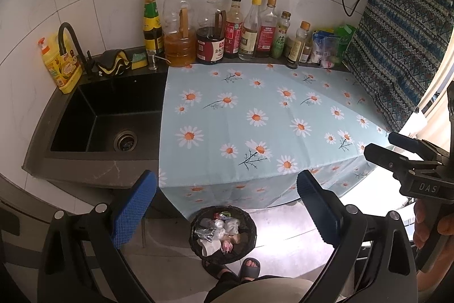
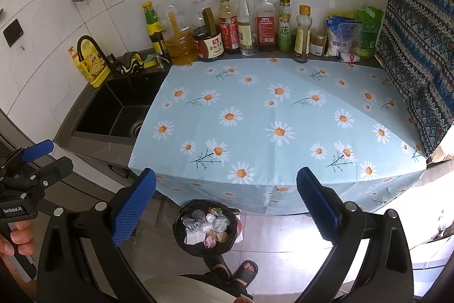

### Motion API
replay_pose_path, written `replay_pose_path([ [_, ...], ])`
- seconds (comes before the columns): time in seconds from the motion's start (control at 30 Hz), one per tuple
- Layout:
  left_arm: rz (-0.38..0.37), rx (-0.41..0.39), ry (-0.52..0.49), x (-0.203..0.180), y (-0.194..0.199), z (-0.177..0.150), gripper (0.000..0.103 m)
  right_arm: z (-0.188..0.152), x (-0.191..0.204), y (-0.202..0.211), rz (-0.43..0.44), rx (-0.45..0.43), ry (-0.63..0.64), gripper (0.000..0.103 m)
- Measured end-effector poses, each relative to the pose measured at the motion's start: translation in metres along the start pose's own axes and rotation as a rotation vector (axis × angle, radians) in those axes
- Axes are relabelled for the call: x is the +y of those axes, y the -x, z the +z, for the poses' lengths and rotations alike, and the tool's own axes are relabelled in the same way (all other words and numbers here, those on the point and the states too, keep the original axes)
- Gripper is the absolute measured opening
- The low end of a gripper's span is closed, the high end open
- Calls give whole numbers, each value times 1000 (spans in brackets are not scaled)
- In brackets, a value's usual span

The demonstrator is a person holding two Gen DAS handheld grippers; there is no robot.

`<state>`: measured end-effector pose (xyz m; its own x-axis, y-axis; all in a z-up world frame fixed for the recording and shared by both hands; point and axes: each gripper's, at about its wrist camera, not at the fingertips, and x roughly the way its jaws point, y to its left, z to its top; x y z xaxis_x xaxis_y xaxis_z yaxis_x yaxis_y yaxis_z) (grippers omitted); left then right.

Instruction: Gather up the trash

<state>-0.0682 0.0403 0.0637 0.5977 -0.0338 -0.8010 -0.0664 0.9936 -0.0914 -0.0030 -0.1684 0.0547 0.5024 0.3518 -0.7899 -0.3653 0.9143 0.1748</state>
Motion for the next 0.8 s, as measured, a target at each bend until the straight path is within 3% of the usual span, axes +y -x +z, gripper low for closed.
replay_pose_path([
  [0.8, 3, -11, -2, -4, 8, -1, 96, 0, -2, -4, -16, 18, 15, 98],
])
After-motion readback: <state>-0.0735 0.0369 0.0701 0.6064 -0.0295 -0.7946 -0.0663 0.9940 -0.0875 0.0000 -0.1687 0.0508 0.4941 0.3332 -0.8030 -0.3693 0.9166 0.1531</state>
